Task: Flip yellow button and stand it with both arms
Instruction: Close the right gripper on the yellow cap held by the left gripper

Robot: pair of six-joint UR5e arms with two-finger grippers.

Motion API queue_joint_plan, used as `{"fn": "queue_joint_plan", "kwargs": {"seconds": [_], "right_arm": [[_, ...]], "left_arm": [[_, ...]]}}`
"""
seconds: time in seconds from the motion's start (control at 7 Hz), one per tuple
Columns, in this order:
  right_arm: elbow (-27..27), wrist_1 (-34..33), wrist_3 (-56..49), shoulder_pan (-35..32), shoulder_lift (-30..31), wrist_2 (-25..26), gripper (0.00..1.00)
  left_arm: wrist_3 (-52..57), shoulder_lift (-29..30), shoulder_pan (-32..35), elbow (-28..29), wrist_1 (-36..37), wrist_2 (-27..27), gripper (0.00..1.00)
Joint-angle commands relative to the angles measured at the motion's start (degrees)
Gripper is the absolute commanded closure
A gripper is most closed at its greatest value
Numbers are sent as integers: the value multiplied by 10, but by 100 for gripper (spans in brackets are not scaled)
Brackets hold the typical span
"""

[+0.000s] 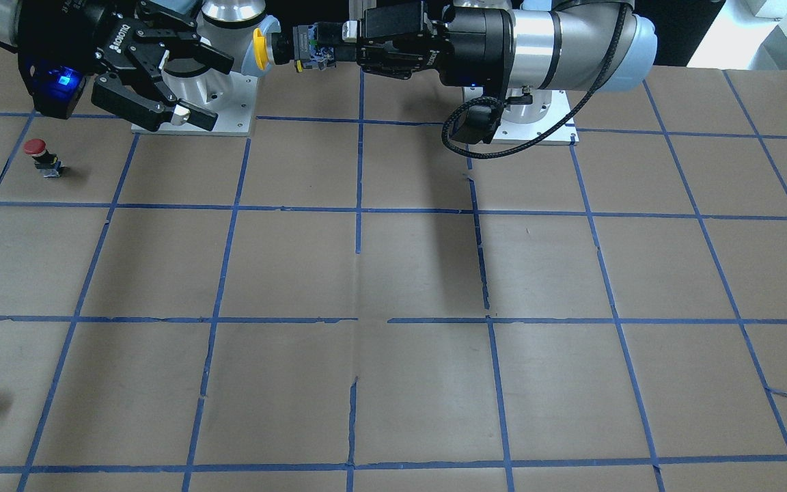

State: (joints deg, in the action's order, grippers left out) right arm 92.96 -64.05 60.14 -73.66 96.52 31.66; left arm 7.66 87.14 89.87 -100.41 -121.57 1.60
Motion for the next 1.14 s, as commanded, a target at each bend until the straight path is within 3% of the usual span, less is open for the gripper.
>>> {"fn": "queue_joint_plan", "kwargs": {"seconds": [0.0, 0.43, 1.0], "right_arm": [[-11, 33, 3, -2, 15, -26, 0], [-6, 29, 1, -16, 33, -66, 0], [-3, 31, 3, -38, 34, -65, 0]], "left_arm": [[12, -3, 1, 2, 12, 2, 98], [41, -7, 2, -1, 65, -6, 98], [63, -3, 3, -4, 75, -17, 98]]}}
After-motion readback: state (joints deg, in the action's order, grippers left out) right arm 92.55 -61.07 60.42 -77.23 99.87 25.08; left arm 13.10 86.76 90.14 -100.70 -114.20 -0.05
